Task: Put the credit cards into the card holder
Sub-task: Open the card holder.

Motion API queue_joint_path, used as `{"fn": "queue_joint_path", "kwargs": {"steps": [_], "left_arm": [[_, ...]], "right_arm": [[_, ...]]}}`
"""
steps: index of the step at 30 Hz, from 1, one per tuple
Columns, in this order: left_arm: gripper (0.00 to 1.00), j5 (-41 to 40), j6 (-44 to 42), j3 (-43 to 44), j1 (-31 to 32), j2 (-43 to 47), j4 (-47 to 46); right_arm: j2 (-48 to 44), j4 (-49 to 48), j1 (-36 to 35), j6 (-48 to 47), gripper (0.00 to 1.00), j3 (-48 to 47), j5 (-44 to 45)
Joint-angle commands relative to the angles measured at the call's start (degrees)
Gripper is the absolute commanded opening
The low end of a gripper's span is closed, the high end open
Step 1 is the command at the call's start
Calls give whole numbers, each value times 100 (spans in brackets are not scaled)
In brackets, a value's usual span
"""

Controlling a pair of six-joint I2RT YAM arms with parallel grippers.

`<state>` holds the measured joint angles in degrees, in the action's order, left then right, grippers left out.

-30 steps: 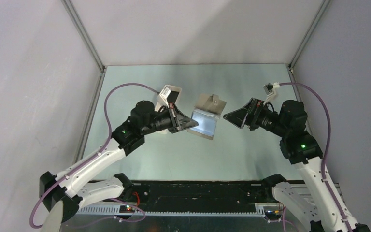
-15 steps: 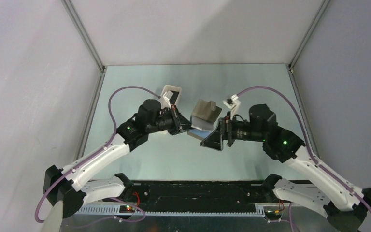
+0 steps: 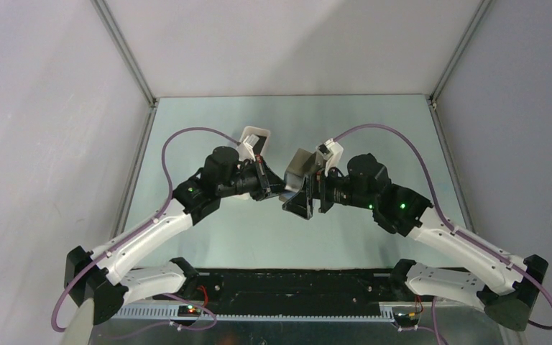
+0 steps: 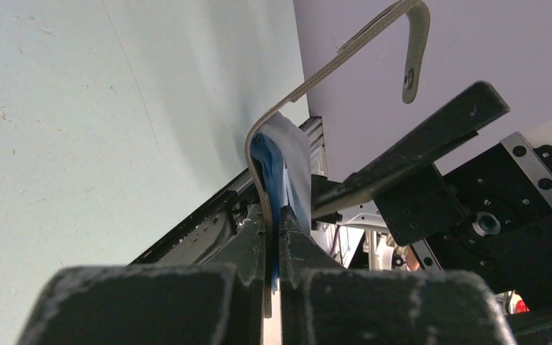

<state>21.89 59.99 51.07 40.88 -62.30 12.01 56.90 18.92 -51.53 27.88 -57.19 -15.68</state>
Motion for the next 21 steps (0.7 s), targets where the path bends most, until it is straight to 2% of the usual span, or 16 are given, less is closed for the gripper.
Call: {"fn": "queue_joint_path", "kwargs": {"steps": [1, 6, 10, 17, 21], "left_arm": [[0, 193, 55, 319, -21, 164, -142], [0, 178, 82, 324, -20, 174, -136], [0, 169, 121, 323, -21, 167, -137], [0, 188, 176, 386, -21, 186, -145], [0, 290, 157, 416, -21, 214, -139]], "right_arm": [[45, -241, -13, -298, 94, -306, 415], [62, -197, -87, -468, 94, -366, 298], [14, 3, -407, -627, 92, -367, 460], [134, 174, -915, -1009, 91, -346, 1063], [174, 267, -996, -1013, 92, -350, 1732]]}}
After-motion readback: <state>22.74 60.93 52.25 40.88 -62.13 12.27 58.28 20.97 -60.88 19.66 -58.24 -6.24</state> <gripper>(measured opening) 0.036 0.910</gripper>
